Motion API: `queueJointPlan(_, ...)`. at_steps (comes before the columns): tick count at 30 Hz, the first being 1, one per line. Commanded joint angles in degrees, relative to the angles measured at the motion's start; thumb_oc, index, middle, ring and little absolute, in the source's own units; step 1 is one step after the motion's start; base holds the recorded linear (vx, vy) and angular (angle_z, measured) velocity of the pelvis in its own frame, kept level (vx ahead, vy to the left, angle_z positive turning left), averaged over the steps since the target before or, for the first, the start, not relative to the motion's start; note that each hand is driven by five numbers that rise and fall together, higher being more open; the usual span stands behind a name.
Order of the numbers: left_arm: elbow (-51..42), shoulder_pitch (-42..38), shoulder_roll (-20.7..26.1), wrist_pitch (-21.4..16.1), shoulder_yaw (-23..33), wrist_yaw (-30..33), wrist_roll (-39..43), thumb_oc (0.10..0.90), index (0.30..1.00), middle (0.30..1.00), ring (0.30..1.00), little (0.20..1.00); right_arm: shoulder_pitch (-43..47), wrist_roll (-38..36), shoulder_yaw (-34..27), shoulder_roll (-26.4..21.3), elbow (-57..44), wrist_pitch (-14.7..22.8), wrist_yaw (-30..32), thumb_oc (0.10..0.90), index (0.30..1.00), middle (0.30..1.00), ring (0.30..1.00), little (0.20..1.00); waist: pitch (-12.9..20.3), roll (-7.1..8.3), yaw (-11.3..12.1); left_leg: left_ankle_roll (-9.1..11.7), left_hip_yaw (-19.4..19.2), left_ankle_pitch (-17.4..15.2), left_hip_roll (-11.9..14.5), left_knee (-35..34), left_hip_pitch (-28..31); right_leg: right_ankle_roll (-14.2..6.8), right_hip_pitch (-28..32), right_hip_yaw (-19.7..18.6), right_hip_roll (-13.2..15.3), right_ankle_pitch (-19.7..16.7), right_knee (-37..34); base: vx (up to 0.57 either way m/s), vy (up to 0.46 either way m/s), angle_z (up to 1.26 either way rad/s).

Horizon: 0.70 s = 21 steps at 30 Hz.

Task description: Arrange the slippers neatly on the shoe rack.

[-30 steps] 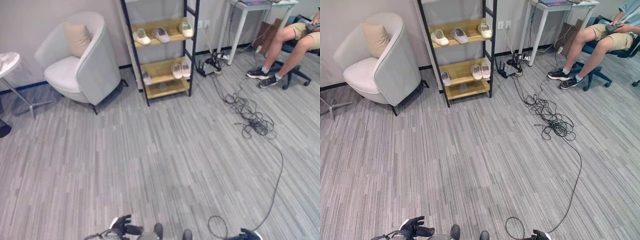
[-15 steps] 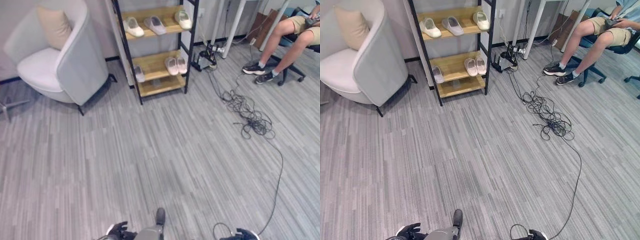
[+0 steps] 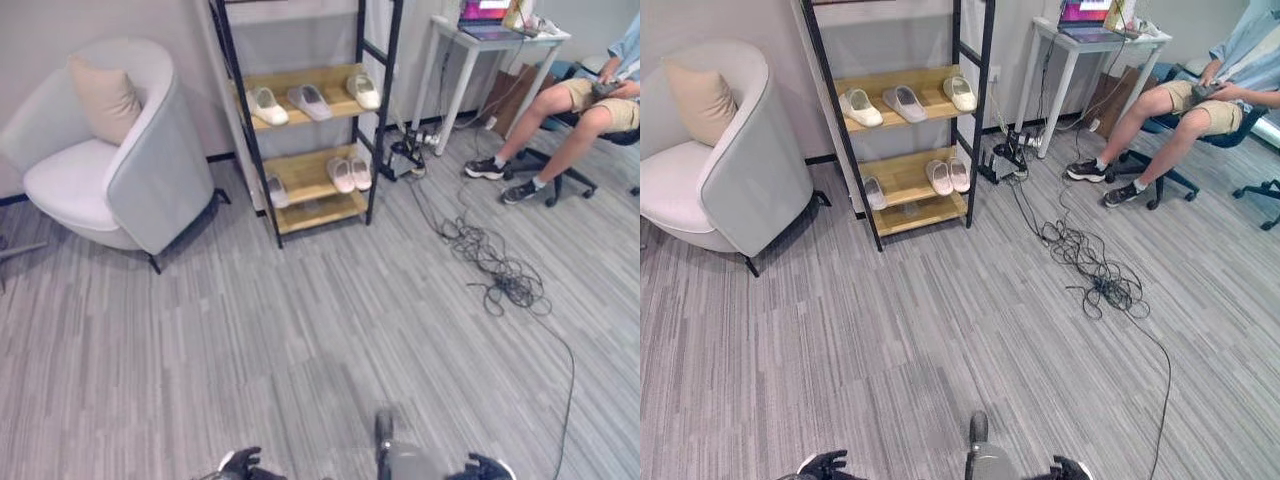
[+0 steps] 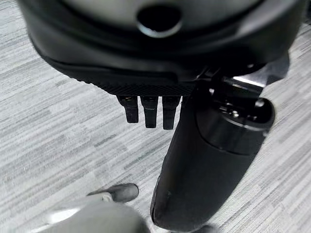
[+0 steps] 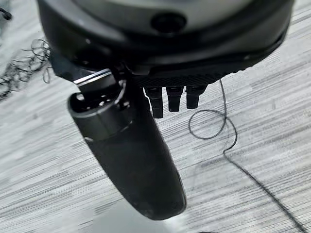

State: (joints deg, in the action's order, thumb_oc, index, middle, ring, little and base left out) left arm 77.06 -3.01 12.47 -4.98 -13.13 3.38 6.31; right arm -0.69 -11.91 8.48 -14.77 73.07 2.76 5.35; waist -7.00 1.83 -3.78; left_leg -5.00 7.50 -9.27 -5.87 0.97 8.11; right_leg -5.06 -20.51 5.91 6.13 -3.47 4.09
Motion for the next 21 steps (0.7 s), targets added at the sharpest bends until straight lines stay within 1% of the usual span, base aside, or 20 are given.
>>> queueJointPlan(1, -1.29, -1.3, 0.4, -1.0, 0.0, -0.55, -2.32, 0.8, 0.9, 0.9, 0.9, 0.9, 2.41, -0.62, -0.42, -3.82, -0.55, 1.75, 0.2, 0.8, 0.9, 0.9, 0.9, 0.9, 0.83, -1.9, -0.49, 7.7, 2.61, 0.9, 5.64, 5.63, 2.13, -1.14, 6.42, 0.27, -2.3, -1.0, 1.39, 0.43, -0.263, 0.68)
queueJointPlan(2, -1.3, -1.36, 0.36, -1.0, -0.2, -0.59, -2.46, 0.8, 0.9, 0.9, 0.9, 0.9, 2.57, -1.18, -0.57, -3.91, -0.68, 1.97, 0.33, 0.8, 0.9, 0.9, 0.9, 0.9, 0.87, -2.03, -0.39, 8.99, 2.01, 3.56, 6.04, 9.21, 0.54, -0.64, 7.76, 0.7, -2.58, -0.62, 0.7, 0.24, -0.185, 0.67)
queueJointPlan(4, -1.86, -1.51, 0.31, -1.01, -0.23, -0.45, -1.84, 0.8, 0.9, 0.9, 0.9, 0.9, 2.89, -2.69, -0.62, -3.87, -1.19, 2.83, 0.59, 0.8, 0.9, 0.9, 0.9, 0.9, 0.23, -1.3, 0.03, 10.6, 0.33, 9.55, 6.8, 18.94, -4.34, 1.15, 11.04, 0.48, -2.7, 0.76, -0.56, 0.31, -0.281, 0.46)
queueJointPlan(5, -2.4, -2.01, 0.44, -0.67, -0.32, -0.34, -0.84, 0.8, 0.9, 0.9, 0.9, 0.9, 3.21, -4.12, -0.69, -3.87, -0.85, 2.68, 1.03, 0.8, 0.9, 0.9, 0.9, 0.9, -0.99, 0.35, 1.01, 10.1, -3.29, 12.76, 8.64, 27.64, -9.71, 3.56, 15.07, -0.09, -3.18, 3.17, -1.25, 0.42, -0.355, 0.13)
queueJointPlan(6, -2.51, -2.07, 0.48, -0.56, -0.51, -0.36, -0.87, 0.8, 0.9, 0.9, 0.9, 0.9, 3.33, -4.3, -0.7, -4.0, -0.75, 2.48, 1.08, 0.8, 0.9, 0.9, 0.9, 0.9, -1.32, 0.78, 1.34, 9.88, -4.8, 13.15, 9.37, 28.77, -11.36, 3.78, 16.29, -0.06, -2.95, 3.81, -1.38, 0.44, -0.332, -0.06)
queueJointPlan(7, -2.5, -2.19, 0.44, -0.54, -0.7, -0.38, -0.86, 0.8, 0.9, 0.9, 0.9, 0.9, 3.44, -4.52, -0.61, -4.11, -0.69, 2.38, 1.07, 0.8, 0.9, 0.9, 0.9, 0.9, -1.43, 1.18, 1.73, 9.23, -6.15, 11.66, 8.98, 28.43, -13.1, 3.99, 17.42, -0.22, -2.93, 4.5, -1.56, 0.21, -0.108, 0.12)
queueJointPlan(8, -2.5, -2.19, 0.44, -0.54, -0.72, -0.38, -0.85, 0.8, 0.9, 0.9, 0.9, 0.9, 3.43, -4.53, -0.62, -4.11, -0.68, 2.38, 1.07, 0.8, 0.9, 0.9, 0.9, 0.9, -1.56, 1.02, 1.87, 9.18, -6.25, 11.26, 9.16, 28.82, -13.06, 3.96, 17.55, -0.31, -3.1, 4.62, -1.51, 0.32, -0.118, -0.02)
queueJointPlan(9, -2.73, -2.3, 0.4, -0.68, -1.31, -0.46, -0.93, 0.8, 0.9, 0.9, 0.9, 0.9, 3.48, -4.68, -0.34, -4.21, -0.9, 2.36, 0.89, 0.8, 0.9, 0.9, 0.9, 0.9, -1.68, 1.66, 2.95, 8.38, -7.46, 9.18, 6.36, 27.69, -18.47, 3.93, 19.94, -1.33, -3.19, 5.68, -2.48, 0.36, -0.085, -0.07)
queueJointPlan(11, -2.83, -2.3, 0.33, -0.79, -1.79, -0.68, -1.32, 0.8, 0.9, 0.9, 0.9, 0.9, 3.31, -4.56, -0.2, -4.49, -1.12, 2.49, 0.99, 0.8, 0.9, 0.9, 0.9, 0.9, -1.48, 1.4, 3.91, 8.01, -9.52, 7.13, 5.89, 22.42, -21.55, 3.31, 22.33, -1.36, -3.76, 7.26, -3.79, 0.36, -0.055, -0.14)
queueJointPlan(12, -2.84, -2.25, 0.33, -0.78, -1.82, -0.68, -1.33, 0.8, 0.9, 0.9, 0.9, 0.9, 3.25, -4.55, -0.2, -4.49, -1.14, 2.49, 0.99, 0.8, 0.9, 0.9, 0.9, 0.9, -1.57, 1.42, 4.0, 7.96, -9.61, 6.88, 5.88, 22.52, -21.36, 3.26, 22.56, -1.43, -3.72, 7.39, -3.84, 0.37, 0.015, -0.04)
queueJointPlan(13, -2.84, -2.03, 0.35, -0.79, -1.65, -0.67, -1.3, 0.8, 0.9, 0.9, 0.9, 0.9, 3.14, -4.21, 0.0, -4.47, -1.2, 2.44, 1.05, 0.8, 0.9, 0.9, 0.9, 0.9, -1.37, 0.52, 5.2, 7.99, -9.89, 8.92, 5.13, 15.39, -24.04, 2.93, 24.67, -2.4, -5.21, 8.91, -4.48, 0.4, 0.024, -0.02)
queueJointPlan(15, -2.86, -1.76, 0.33, -0.87, -1.6, -0.67, -1.5, 0.8, 0.9, 0.9, 0.9, 0.9, 3.11, -4.02, 0.08, -4.31, -1.37, 2.58, 1.12, 0.8, 0.9, 0.9, 0.9, 0.9, -1.18, -0.26, 6.36, 8.41, -9.99, 12.74, 5.04, 9.13, -25.04, 2.64, 27.37, -3.67, -6.6, 10.42, -5.13, 0.48, 0.04, -0.06)
queueJointPlan(16, -2.76, -1.54, 0.41, -0.85, -1.46, -0.71, -1.56, 0.8, 0.9, 0.9, 0.9, 0.9, 3.03, -3.94, -0.01, -4.23, -1.38, 2.59, 1.16, 0.8, 0.9, 0.9, 0.9, 0.9, -1.05, -0.54, 6.8, 8.56, -10.8, 14.77, 5.45, 6.94, -25.57, 2.61, 28.89, -4.2, -7.02, 11.3, -5.21, 0.3, 0.036, -0.17)
queueJointPlan(17, -2.76, -1.51, 0.42, -0.86, -1.47, -0.71, -1.56, 0.8, 0.9, 0.9, 0.9, 0.9, 3.0, -3.94, -0.01, -4.21, -1.39, 2.59, 1.16, 0.8, 0.9, 0.9, 0.9, 0.9, -1.12, -0.38, 6.83, 8.55, -10.9, 14.82, 5.31, 6.72, -25.31, 2.59, 29.04, -4.24, -6.86, 11.42, -5.2, 0.43, 0.077, -0.34)
queueJointPlan(18, -2.73, -0.92, 0.56, -0.86, -1.11, -0.67, -1.41, 0.8, 0.9, 0.9, 0.9, 0.9, 2.8, -3.66, 0.09, -4.04, -1.29, 2.54, 1.17, 0.8, 0.9, 0.9, 0.9, 0.9, -0.86, -0.5, 7.83, 8.51, -12.51, 16.4, 5.53, 5.6, -27.33, 2.83, 31.19, -5.77, -7.35, 12.64, -4.65, 0.29, 0.056, -0.31)
queueJointPlan(19, -2.74, -0.89, 0.58, -0.86, -1.12, -0.66, -1.41, 0.8, 0.9, 0.9, 0.9, 0.9, 2.78, -3.66, 0.09, -4.01, -1.29, 2.54, 1.16, 0.8, 0.9, 0.9, 0.9, 0.9, -0.88, -0.35, 7.9, 8.48, -12.64, 16.3, 5.43, 5.63, -27.25, 2.8, 31.23, -5.84, -7.2, 12.79, -4.58, 0.61, 0.14, -0.33)
queueJointPlan(20, -2.06, 0.04, 0.69, -0.52, -0.2, -0.97, -1.65, 0.8, 0.9, 0.9, 0.9, 0.9, 2.39, -2.53, 0.03, -3.66, -1.05, 2.28, 0.73, 0.8, 0.9, 0.9, 0.9, 0.9, 0.62, -0.06, 8.73, 7.47, -12.2, 16.07, 5.51, 4.68, -26.23, 2.29, 33.22, -6.69, -6.96, 14.56, -3.34, 0.33, 0.083, -0.32)
queueJointPlan(21, -2.06, 0.04, 0.7, -0.52, -0.2, -0.97, -1.65, 0.8, 0.9, 0.9, 0.9, 0.9, 2.39, -2.53, 0.03, -3.65, -1.05, 2.28, 0.73, 0.8, 0.9, 0.9, 0.9, 0.9, 0.61, -0.05, 8.73, 7.47, -12.2, 16.07, 5.5, 4.67, -26.22, 2.29, 33.24, -6.69, -6.95, 14.57, -3.34, 0.43, 0.126, -0.4)
